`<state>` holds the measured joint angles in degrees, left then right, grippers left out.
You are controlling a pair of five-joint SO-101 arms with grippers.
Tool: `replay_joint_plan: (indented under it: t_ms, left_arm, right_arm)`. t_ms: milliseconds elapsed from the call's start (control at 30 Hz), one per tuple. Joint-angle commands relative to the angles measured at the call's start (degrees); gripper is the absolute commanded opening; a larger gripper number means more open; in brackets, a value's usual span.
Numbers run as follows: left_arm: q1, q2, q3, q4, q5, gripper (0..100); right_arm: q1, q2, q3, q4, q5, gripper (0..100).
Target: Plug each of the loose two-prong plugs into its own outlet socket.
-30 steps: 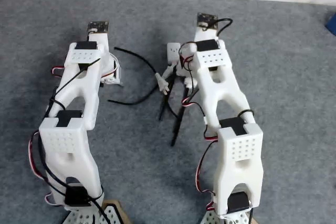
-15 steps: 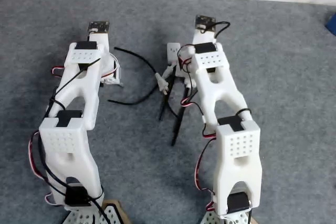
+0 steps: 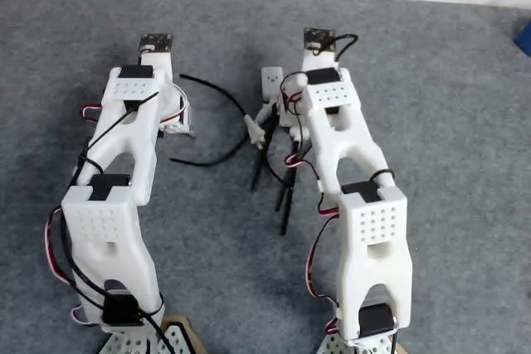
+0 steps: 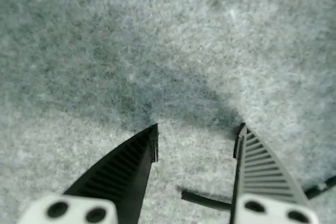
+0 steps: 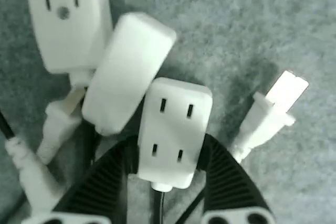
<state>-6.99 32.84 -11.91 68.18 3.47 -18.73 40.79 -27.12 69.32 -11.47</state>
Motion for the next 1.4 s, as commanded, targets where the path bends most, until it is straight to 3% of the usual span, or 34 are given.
replay_joint_plan:
  t_ms: [0,233,300,400,533,800,900,1033,1367]
  left_arm:
    - [0.84,-0.48,-1.45,-1.41,-0.79,24]
    - [0.84,-0.48,-1.45,-1.49,-0.88,24]
    - [0.84,-0.48,-1.45,-1.58,-0.88,24]
    - [0.48,-0.48,-1.45,-1.58,-0.88,24]
    - [0.48,-0.48,-1.63,-1.58,-0.88,24]
    - [-0.92,-0.48,-1.89,-1.58,-0.88,24]
    - [-0.92,-0.48,-1.89,-1.58,-0.88,24]
    - [-0.92,-0.48,-1.89,-1.58,-0.88,24]
    - [-1.01,-0.40,-1.45,-1.58,-0.88,24]
  right_arm:
    - [-2.33,-4.00,-5.85,9.54,4.31,3.4]
    - [-8.66,-10.59,-18.86,31.25,16.79,1.0]
    - [-11.12,-12.97,-18.68,31.87,25.58,0.9]
    - [-14.55,-17.80,-9.01,31.78,39.74,0.9]
    - [-20.53,-25.89,10.15,29.85,52.13,0.9]
    - [-35.38,-54.55,60.62,-1.63,52.40,0.9]
    - [-36.97,-64.84,74.68,-9.36,52.40,0.9]
    - [-36.97,-70.20,79.69,-10.33,52.40,0.9]
    - [-38.55,-64.66,82.42,-15.96,52.31,0.8]
